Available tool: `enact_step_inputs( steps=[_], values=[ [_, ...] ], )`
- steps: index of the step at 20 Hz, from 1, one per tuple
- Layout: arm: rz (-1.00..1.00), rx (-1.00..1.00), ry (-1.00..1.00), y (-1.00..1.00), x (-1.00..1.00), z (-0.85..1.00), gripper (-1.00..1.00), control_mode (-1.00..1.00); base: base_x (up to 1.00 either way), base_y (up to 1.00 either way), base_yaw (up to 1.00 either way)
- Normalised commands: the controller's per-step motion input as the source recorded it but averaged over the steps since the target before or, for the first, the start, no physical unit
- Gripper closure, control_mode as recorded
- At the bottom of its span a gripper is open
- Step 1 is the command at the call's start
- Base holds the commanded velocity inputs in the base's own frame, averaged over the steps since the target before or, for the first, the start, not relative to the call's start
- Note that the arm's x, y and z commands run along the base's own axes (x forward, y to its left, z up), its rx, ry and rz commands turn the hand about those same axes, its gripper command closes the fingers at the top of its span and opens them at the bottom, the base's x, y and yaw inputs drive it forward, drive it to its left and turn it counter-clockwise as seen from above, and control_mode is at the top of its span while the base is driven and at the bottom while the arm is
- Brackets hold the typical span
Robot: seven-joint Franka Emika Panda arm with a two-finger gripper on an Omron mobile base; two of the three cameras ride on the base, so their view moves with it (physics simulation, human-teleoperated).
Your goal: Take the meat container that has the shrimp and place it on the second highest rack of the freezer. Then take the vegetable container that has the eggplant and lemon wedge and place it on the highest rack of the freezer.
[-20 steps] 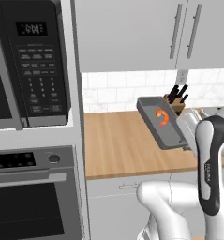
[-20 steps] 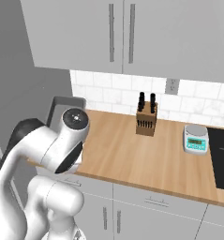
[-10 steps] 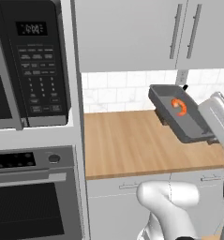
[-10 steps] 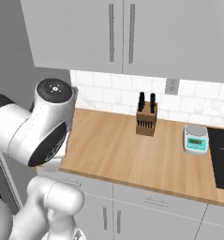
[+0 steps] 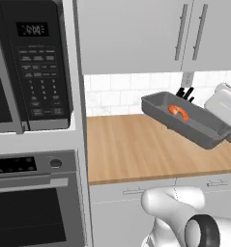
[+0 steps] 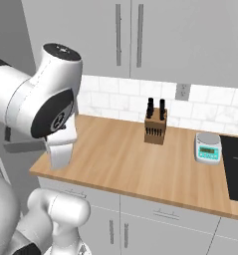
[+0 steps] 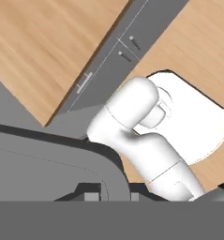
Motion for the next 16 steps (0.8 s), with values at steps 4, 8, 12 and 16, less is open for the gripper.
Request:
enact_step_inputs(
  steps=[4, 8, 12, 16],
  values=[
    [0.35, -0.07, -0.10, 0.01, 0.00, 0.00, 1.00, -1.00, 0.00, 0.00, 0.00],
    [0.21, -0.05, -0.07, 0.00, -0.21, 0.00, 1.00, -1.00, 0.00, 0.00, 0.00],
    [0.07, -0.01, -0.10, 0.00, -0.56, -0.01, 1.00, -1.00, 0.00, 0.00, 0.00],
    [0.00, 0.00, -0.10, 0.00, -0.55, 0.00, 1.00, -1.00, 0.00, 0.00, 0.00]
  ],
)
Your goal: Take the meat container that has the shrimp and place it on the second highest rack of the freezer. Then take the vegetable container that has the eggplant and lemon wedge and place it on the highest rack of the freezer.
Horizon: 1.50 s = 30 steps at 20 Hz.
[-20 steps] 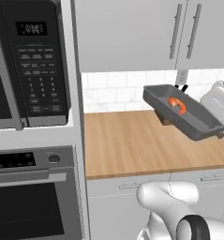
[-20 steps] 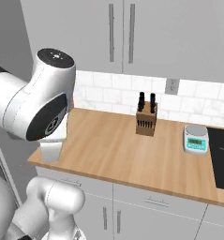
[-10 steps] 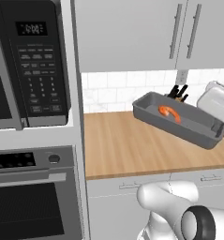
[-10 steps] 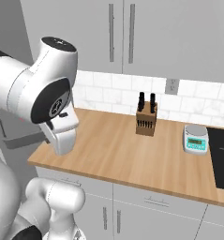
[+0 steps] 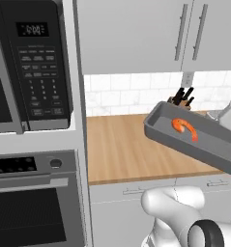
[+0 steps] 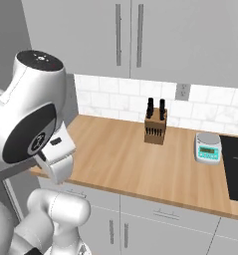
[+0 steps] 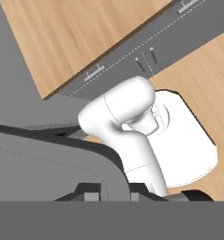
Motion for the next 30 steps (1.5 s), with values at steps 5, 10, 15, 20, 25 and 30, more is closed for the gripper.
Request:
enact_step_inputs(
  steps=[5, 10, 15, 20, 25, 30],
  values=[
    [0.00, 0.00, 0.00, 0.00, 0.00, 0.00, 1.00, 1.00, -0.69, 0.25, 0.00],
    [0.00, 0.00, 0.00, 0.00, 0.00, 0.00, 1.00, 1.00, -0.39, 0.91, 0.00],
    [0.00, 0.00, 0.00, 0.00, 0.00, 0.00, 1.00, 1.00, -0.01, 1.00, 0.00],
    [0.00, 0.00, 0.00, 0.00, 0.00, 0.00, 1.00, 1.00, 0.00, 1.00, 0.00],
    [0.00, 0.00, 0.00, 0.00, 0.00, 0.00, 1.00, 1.00, 0.00, 1.00, 0.00],
    [0.00, 0.00, 0.00, 0.00, 0.00, 0.00, 1.00, 1.00, 0.00, 1.00, 0.00]
  ],
)
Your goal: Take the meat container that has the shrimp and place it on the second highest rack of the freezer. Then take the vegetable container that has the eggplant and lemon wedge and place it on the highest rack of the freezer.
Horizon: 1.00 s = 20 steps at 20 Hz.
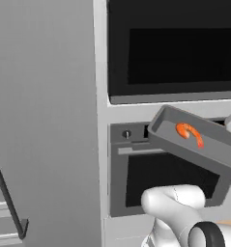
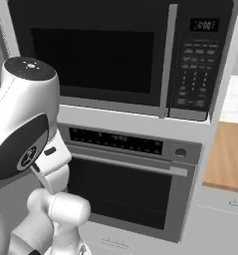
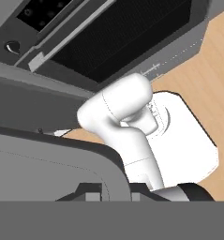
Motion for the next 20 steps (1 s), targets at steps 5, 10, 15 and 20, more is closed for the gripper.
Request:
enact_step_inputs(
  steps=[5, 10, 15, 20],
  values=[
    [0.00, 0.00, 0.00, 0.00, 0.00, 0.00, 1.00, 1.00, -0.05, 1.00, 0.00],
    [0.00, 0.00, 0.00, 0.00, 0.00, 0.00, 1.00, 1.00, -0.17, 1.00, 0.00],
    [0.00, 0.00, 0.00, 0.00, 0.00, 0.00, 1.00, 1.00, -0.22, 1.00, 0.00],
    [0.00, 0.00, 0.00, 0.00, 0.00, 0.00, 1.00, 1.00, -0.28, 1.00, -0.05]
  ],
)
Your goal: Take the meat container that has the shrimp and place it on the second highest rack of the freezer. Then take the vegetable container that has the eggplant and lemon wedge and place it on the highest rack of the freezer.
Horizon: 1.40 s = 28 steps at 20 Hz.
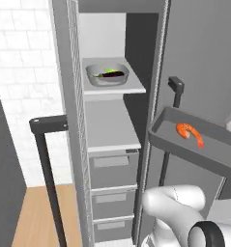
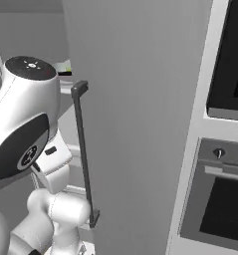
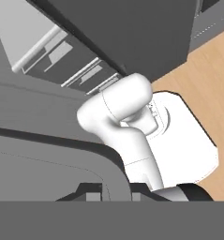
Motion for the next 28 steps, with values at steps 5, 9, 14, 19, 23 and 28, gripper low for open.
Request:
enact_step_inputs(
  steps=[5, 9, 14, 19, 23, 28],
  values=[
    [0.00, 0.00, 0.00, 0.00, 0.00, 0.00, 1.00, 1.00, 0.06, 0.88, -0.13],
    [0.00, 0.00, 0.00, 0.00, 0.00, 0.00, 1.00, 1.00, 0.74, 0.16, -0.21],
    [0.00, 0.00, 0.00, 0.00, 0.00, 0.00, 1.00, 1.00, 0.75, 0.00, -0.20],
    [-0.15, 0.00, 0.06, 0.03, 0.04, -0.32, 1.00, -1.00, 0.08, 0.00, -0.04],
    [-0.28, -0.01, 0.05, 0.14, 0.17, -0.49, 1.00, -1.00, 0.00, 0.00, 0.00],
    [-0.29, -0.04, 0.07, 0.30, 0.42, -0.08, 1.00, -1.00, 0.00, 0.00, 0.00]
  ],
)
